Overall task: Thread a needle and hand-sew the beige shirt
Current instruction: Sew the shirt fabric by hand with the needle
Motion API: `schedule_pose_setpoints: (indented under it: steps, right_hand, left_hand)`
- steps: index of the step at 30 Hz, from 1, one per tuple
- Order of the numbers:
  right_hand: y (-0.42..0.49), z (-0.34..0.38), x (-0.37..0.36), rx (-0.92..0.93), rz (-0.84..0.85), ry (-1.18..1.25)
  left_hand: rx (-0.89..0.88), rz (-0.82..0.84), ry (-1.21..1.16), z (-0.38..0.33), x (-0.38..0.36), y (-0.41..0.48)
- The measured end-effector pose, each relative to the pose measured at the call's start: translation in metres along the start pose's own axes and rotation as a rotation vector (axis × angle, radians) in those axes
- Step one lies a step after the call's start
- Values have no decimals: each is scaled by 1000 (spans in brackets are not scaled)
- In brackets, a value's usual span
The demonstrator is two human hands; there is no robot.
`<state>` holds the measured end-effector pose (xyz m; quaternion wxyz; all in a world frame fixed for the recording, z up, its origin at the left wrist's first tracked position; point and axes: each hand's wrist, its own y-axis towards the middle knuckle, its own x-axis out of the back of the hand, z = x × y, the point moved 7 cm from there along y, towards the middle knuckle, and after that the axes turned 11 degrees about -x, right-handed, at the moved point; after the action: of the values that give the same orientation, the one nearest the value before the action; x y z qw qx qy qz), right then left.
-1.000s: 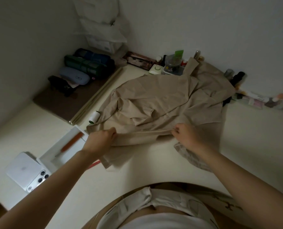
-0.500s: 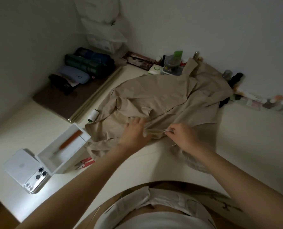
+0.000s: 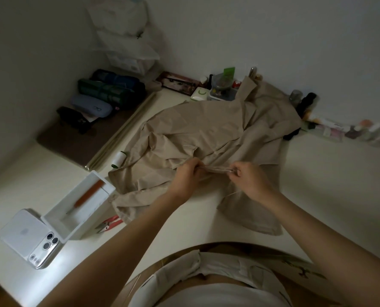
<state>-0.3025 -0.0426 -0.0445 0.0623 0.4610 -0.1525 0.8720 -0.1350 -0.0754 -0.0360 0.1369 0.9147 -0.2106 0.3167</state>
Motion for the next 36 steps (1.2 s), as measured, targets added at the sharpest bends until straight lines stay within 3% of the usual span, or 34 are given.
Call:
schedule_pose_setpoints:
  steps: [10, 13, 17, 22, 27, 36]
  right_hand:
    - [2, 2, 13, 12, 2, 91]
    - [4, 0, 17, 21, -29, 79]
    - [9, -11, 15, -53, -48, 42]
    - [2, 10, 0, 18, 194, 266]
    - [-7, 38, -14, 141, 391, 300]
    - [8, 2, -8, 84, 213, 33]
  left_hand:
    - [33, 95, 122, 24, 12, -8]
    - [-1, 177, 91, 25, 4, -13]
    - [-37, 160, 18, 25, -3, -16]
    - [-114, 185, 0, 12, -9, -10]
    - [-112, 198, 29, 9, -9, -6]
    - [-33, 215, 74, 26, 6, -9]
